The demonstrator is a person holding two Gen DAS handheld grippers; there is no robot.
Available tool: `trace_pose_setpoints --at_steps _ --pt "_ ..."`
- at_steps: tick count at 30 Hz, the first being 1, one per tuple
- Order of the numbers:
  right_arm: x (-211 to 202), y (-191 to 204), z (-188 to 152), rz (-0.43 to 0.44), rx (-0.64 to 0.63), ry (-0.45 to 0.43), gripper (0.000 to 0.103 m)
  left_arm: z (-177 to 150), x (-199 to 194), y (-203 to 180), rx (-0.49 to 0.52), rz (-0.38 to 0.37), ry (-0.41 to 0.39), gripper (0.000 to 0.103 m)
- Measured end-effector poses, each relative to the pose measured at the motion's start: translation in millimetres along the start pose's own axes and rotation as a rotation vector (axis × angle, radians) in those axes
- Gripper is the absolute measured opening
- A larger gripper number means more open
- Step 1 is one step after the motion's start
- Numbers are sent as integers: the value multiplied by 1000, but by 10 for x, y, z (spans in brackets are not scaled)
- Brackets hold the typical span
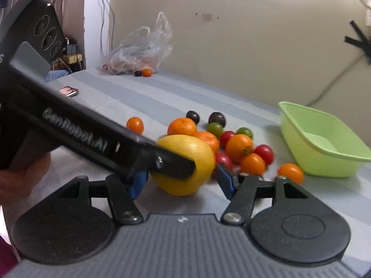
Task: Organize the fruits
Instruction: 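Close the left tool around the yellow grapefruit, then carry the grapefruit into the green basket and open the left tool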
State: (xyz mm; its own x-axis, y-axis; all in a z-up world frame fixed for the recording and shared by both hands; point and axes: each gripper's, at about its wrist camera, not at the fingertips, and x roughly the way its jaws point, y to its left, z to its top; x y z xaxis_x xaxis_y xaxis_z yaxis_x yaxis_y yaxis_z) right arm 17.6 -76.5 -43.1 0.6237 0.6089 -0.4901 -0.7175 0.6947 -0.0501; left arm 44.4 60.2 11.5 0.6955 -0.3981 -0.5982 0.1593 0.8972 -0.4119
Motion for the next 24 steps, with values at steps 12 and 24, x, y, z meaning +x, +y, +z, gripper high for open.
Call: trace_pose_setpoints --at_steps 12,24 --pt "-425 -982 325 -251 5 -171 65 1230 1134 -894 138 -141 -13 66" --pt "112 -1746 330 -320 123 -7 67 1224 1834 -922 124 -87 79 75"
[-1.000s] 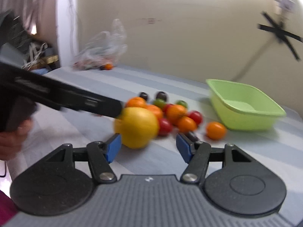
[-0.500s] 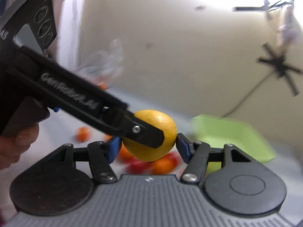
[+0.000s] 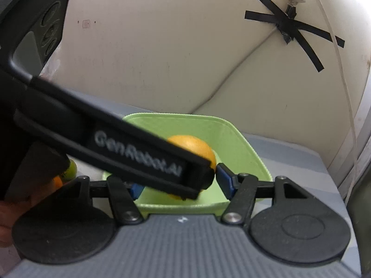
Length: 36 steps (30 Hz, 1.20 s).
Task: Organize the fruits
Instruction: 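Carry the grapefruit into the green basket and open the left tool, then grasp an orange cherry tomato with the left tool while the right tool grasps a red cherry tomato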
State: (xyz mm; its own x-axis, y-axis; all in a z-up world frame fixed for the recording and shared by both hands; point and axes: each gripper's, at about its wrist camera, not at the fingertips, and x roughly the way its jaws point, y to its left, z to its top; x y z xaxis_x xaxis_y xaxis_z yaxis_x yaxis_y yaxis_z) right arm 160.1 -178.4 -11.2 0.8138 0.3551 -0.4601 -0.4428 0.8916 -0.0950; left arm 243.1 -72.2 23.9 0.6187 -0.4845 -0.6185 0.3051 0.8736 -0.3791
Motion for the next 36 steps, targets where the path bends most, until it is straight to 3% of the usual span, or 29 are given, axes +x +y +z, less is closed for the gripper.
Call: trace_pose_setpoints --at_steps 3,6,9,11,15,19,23,31,33,36 --pt "-89 -25 41 -7 18 -37 70 17 -272 -25 -11 -22 -41 75" --pt "-329 -3 9 -19 38 -108 67 -80 -908 -7 -2 -84 -161 75" --pt "-793 63 -145 33 113 -190 53 -397 -1690 163 11 -90 -290 76" --pt "-1009 140 -298 84 165 -203 39 -682 -2137 315 25 -22 -351 80" --pt "-1230 487 -566 230 251 -179 36 -1279 -2610 581 46 229 -355 81" --pt "-1155 938 -601 320 181 -129 35 -1677 -2630 799 6 320 -309 81" --pt "-1041 1415 -582 332 42 -82 35 -1747 -2390 888 23 344 -265 79" --pt "-817 1676 -431 167 -92 -57 35 -1755 -2074 1120 20 365 -206 77" --pt "-707 1662 -443 118 -105 -37 35 -1787 -2032 1147 25 373 -192 70" --pt "-602 1622 -450 110 -80 -3 36 -1797 -2010 1179 16 352 -175 60"
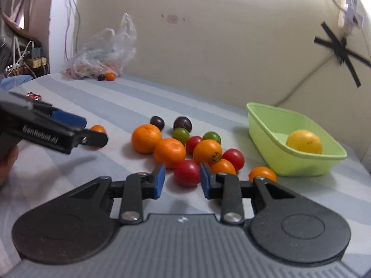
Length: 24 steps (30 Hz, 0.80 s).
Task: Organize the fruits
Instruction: 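Grasp an orange cherry tomato with the left tool while the right tool grasps a red cherry tomato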
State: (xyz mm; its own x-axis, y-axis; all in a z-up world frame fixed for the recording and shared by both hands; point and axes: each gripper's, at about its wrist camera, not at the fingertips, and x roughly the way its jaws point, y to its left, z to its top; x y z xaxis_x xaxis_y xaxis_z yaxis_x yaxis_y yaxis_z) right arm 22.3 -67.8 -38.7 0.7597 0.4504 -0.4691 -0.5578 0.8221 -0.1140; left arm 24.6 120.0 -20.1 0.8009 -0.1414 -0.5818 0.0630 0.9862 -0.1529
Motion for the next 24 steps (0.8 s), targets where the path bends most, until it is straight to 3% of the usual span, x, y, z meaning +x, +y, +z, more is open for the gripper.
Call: trace_pose_setpoints --at_steps 4,6,8,10,15,24 --pt "138 -40 22 -2 11 31 36 -7 23 -13 15 2 5 45" --pt "194 -39 15 -3 2 53 37 -3 26 -20 18 -3 5 30" --pt "212 -26 3 -23 -20 54 31 -5 -11 -52 1 -31 12 30" --pt "158 -36 -9 -20 -25 46 30 -14 -101 -145 -17 -106 9 30" --pt "-355 -95 -125 -8 -19 -50 30 7 -196 -641 53 -248 -6 30" --pt "-771 -646 -622 -95 143 -23 31 -4 295 -1572 208 -372 136 30"
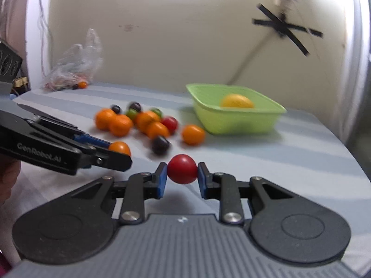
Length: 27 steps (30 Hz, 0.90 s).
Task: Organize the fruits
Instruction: 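Grasp an orange cherry tomato with the left tool while the right tool grasps a red cherry tomato, then lower both tomatoes into the green basket and open both tools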
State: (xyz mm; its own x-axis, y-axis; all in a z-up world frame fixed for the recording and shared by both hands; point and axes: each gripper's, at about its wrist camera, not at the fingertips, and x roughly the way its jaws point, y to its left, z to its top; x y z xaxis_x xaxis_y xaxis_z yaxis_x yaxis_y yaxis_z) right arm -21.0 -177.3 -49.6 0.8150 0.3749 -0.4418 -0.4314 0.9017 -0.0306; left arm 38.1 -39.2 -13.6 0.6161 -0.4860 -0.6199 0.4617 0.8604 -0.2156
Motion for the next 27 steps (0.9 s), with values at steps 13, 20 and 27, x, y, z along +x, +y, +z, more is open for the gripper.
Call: trace_pose_setpoints --at_steps 13,20,27 --pt "310 -983 667 -73 113 -195 31 1401 662 470 -106 81 -53 31" --pt "974 -1273 785 -109 115 -117 31 1545 996 750 -166 132 -32 32" --pt "1122 -1282 709 -108 127 -98 44 1543 1063 782 -144 170 -29 53"
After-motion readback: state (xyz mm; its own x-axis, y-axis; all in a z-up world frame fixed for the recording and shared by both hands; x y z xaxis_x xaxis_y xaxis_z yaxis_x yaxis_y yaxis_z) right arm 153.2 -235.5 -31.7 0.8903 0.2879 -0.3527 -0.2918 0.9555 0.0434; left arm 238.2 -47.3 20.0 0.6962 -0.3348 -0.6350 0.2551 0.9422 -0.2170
